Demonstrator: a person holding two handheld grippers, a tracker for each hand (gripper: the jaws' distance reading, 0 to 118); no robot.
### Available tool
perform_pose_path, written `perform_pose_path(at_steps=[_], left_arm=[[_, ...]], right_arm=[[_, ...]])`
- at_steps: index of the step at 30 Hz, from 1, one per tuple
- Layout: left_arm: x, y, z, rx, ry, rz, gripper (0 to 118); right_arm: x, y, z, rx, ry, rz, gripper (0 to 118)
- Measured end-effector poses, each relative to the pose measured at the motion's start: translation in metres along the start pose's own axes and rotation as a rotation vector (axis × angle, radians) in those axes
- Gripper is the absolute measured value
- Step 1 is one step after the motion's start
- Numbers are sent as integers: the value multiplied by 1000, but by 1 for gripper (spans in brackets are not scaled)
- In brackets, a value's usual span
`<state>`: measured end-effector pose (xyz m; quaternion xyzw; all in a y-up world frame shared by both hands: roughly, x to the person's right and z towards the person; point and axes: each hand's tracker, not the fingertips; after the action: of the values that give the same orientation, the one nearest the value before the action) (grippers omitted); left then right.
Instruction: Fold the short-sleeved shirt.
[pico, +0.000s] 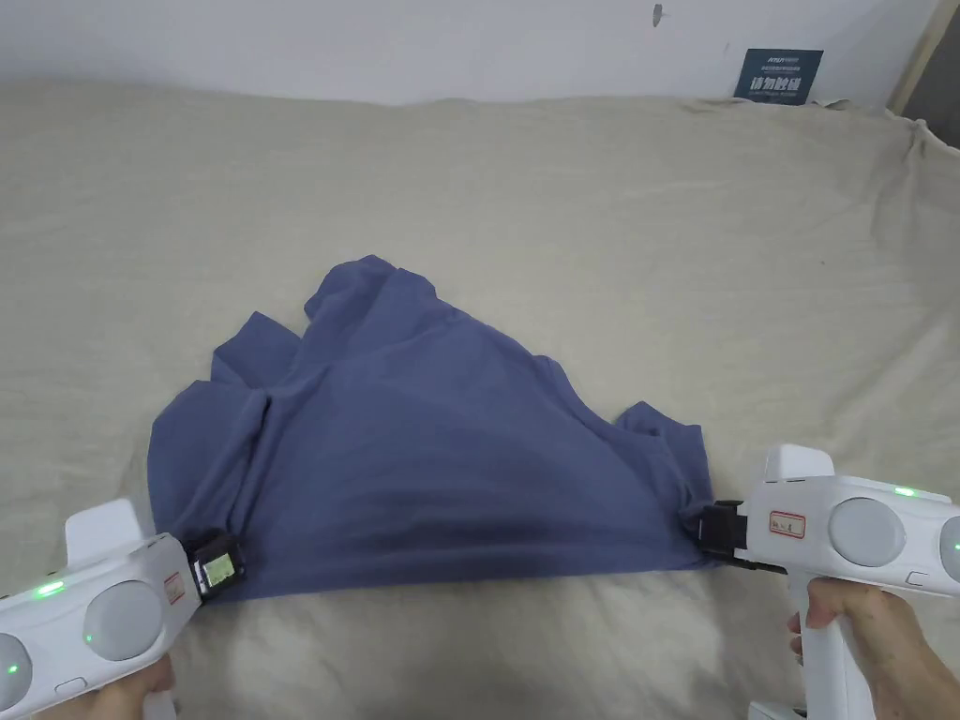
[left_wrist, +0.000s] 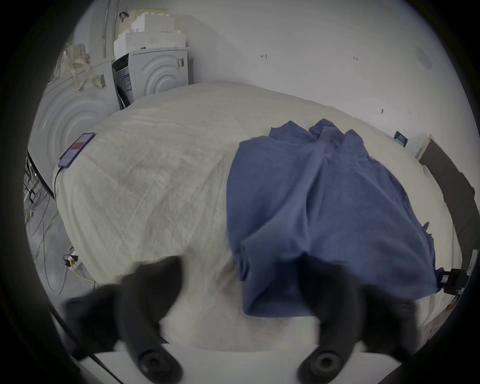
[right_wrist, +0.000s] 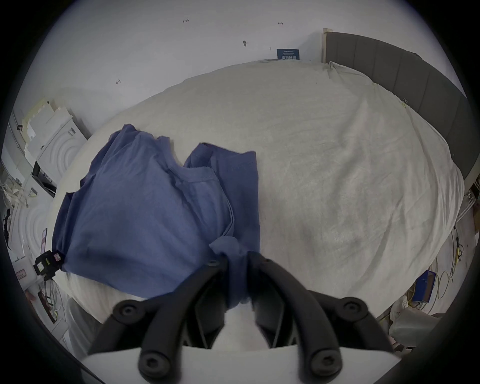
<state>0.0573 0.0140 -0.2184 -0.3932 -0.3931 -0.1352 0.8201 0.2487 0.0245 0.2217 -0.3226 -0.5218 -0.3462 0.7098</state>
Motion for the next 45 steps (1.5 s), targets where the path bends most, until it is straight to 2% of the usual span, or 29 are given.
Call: perform_pose_path(at_steps=[1,2,3,4,10,14,18,21,23,24,25,27,28,29,30,37,45], left_arm=[[-2,2,4,11,-14,11,118],[-4,4,8,26,-27,19,118],[-5,10,17,65,-69,28,118],[-5,16,21,61,-50,7,118],[6,57,61,241,-99,-29,118],[23,78,91,408,-111,-117,118],[40,81,110,537,-109,-189,118],[48,79,121,554,-147,-203,115],[51,73,122,585,-183,-206,94],[53,71,123,584,-184,-205,79],[54,69,123,592,-192,-204,58],[54,65,120,598,-211,-199,36],[54,63,120,599,-220,-199,23],[55,60,120,600,-225,-208,12],[55,57,117,609,-228,-215,2],[54,42,105,604,-222,-254,0],[46,38,87,534,-236,-221,0]], right_arm=[[2,1,3,10,7,-6,64],[2,4,7,19,11,-8,83],[1,7,12,33,16,-6,95],[0,10,18,73,19,0,102],[-16,29,69,270,6,55,102],[-28,33,104,456,-27,82,104],[-41,30,127,585,-65,146,108],[-47,23,140,655,-41,134,108],[-49,17,145,691,-13,124,97],[-51,15,147,703,-14,120,85],[-51,14,145,714,-18,126,63],[-53,10,143,727,-33,126,34],[-52,8,141,727,-22,119,16],[-50,8,138,722,-6,103,5],[-50,7,137,720,-5,96,2],[-51,-3,123,700,-18,127,0],[-49,-7,118,701,-32,114,0]])
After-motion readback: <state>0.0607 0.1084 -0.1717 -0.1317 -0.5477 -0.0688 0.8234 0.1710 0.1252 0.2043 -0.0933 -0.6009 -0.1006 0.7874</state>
